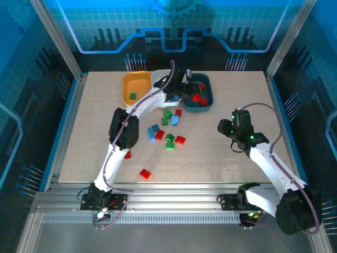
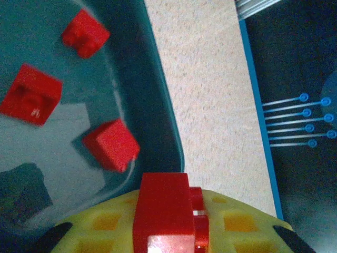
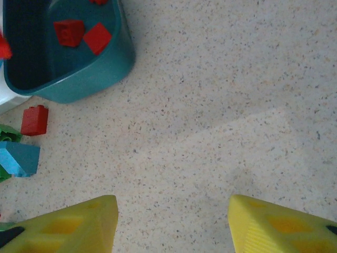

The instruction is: Sort the legos into containers by color

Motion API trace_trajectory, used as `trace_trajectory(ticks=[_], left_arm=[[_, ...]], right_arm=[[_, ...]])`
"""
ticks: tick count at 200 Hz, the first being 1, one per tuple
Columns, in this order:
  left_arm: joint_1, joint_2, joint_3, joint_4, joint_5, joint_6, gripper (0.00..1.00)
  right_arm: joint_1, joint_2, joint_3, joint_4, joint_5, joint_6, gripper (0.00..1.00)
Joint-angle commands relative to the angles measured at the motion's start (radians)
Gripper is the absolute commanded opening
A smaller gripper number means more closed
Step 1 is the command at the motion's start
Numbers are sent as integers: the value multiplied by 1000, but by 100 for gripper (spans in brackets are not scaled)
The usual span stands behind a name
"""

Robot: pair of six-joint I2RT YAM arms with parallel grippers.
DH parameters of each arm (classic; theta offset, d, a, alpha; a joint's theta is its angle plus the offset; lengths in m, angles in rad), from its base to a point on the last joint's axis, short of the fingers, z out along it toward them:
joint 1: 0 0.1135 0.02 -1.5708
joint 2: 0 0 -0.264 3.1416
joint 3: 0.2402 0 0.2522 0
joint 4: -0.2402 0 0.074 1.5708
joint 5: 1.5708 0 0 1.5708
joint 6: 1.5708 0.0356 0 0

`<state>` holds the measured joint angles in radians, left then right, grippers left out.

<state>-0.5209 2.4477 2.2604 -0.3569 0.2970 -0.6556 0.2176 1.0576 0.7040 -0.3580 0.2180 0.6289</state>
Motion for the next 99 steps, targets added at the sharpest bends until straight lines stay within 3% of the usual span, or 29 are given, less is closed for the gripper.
trace_trajectory(ticks=[1, 5, 25, 41, 74, 99], left_arm=[[-4, 81, 160, -32, -6, -28, 0], [-4, 97, 183, -37, -9, -31, 0], [-3, 149, 249, -49, -31, -41, 18], [-4, 164, 264, -43, -38, -42, 43], [-4, 138, 301, -56, -33, -15, 72], [-2, 72, 300, -96, -53, 35, 82]], right_arm=[[-18, -19, -12, -2, -23, 13, 59], [-18, -20, -12, -2, -23, 10, 59], [-27, -32, -7, -15, -24, -7, 60], [-32, -48, 0, -25, -28, -20, 61], [-31, -66, 15, -39, -54, -51, 62], [-9, -96, 17, -42, -51, -66, 62]])
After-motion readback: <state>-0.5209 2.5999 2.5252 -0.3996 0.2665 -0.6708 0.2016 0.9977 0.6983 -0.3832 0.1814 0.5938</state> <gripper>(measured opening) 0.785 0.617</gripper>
